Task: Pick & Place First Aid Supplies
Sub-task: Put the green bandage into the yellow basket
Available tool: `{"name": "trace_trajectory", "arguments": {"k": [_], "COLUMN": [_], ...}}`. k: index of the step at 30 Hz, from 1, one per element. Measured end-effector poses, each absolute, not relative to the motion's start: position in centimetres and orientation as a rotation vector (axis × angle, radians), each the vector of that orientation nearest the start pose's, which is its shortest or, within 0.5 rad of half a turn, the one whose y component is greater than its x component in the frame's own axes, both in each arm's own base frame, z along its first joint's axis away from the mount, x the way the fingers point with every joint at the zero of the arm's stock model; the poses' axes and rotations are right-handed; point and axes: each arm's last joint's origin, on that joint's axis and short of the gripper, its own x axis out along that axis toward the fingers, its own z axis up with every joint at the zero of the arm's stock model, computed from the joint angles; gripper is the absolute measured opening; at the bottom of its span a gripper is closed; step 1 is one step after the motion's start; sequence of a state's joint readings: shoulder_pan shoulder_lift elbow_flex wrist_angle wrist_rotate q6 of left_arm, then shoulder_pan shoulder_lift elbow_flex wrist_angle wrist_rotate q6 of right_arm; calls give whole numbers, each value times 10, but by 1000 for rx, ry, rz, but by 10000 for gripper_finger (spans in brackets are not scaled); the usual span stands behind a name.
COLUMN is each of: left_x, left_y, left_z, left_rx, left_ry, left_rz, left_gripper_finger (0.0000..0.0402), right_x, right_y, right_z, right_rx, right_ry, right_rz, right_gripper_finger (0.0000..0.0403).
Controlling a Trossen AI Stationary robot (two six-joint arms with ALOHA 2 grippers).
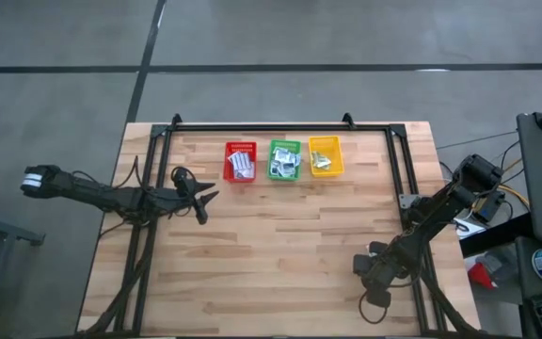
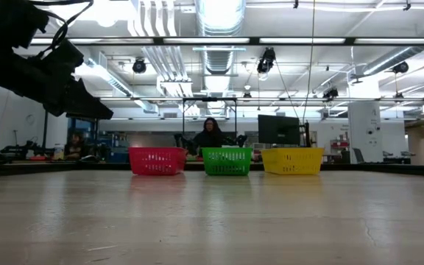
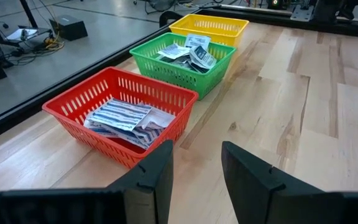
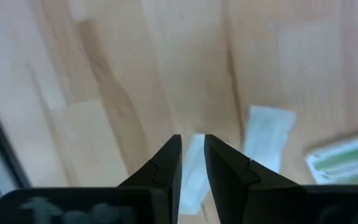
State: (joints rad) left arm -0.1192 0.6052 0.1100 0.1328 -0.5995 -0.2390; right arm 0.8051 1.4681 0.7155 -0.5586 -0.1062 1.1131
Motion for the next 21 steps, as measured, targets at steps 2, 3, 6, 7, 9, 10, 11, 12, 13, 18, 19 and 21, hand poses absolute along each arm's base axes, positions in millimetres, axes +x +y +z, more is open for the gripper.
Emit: {"name": "trace_trajectory", "arguments": {"k": [2,3,6,7,9,10,11,12,13,18,19,21], "left_x": [134,134,134,134,134,134,134,134,134,134,134,134], "left_y": [0,0,0,0,0,0,0,0,0,0,0,0], "left_z": [158,158,158,158,158,158,158,158,158,158,158,158], "left_rx": [-103,-103,-104,-104,-104,-104,-104,-104,-104,-104,-104,-104], "left_ry": [284,284,283,283,283,283,283,283,283,283,283,283], "left_rz": [512,512,512,512,512,512,512,512,512,512,512,512], "left_gripper_finger": [133,133,133,133,133,133,133,133,133,133,133,133], "right_x": [161,160,159,159,159,159,160,160,160,159,159,160], "right_y": [172,171,170,170,169,169,169,168,168,165,165,164], "right_z": [149,148,148,148,148,148,148,148,148,143,141,138], "right_rx": [432,429,423,422,414,407,401,395,390,381,379,377], "right_ry": [1499,1503,1514,1513,1504,1493,1480,1470,1464,1472,1478,1487], "right_rz": [-33,-38,-54,-56,-71,-80,-88,-96,-105,-137,-149,-158], "right_gripper_finger": [68,68,68,68,68,68,68,68,68,68,68,68]}}
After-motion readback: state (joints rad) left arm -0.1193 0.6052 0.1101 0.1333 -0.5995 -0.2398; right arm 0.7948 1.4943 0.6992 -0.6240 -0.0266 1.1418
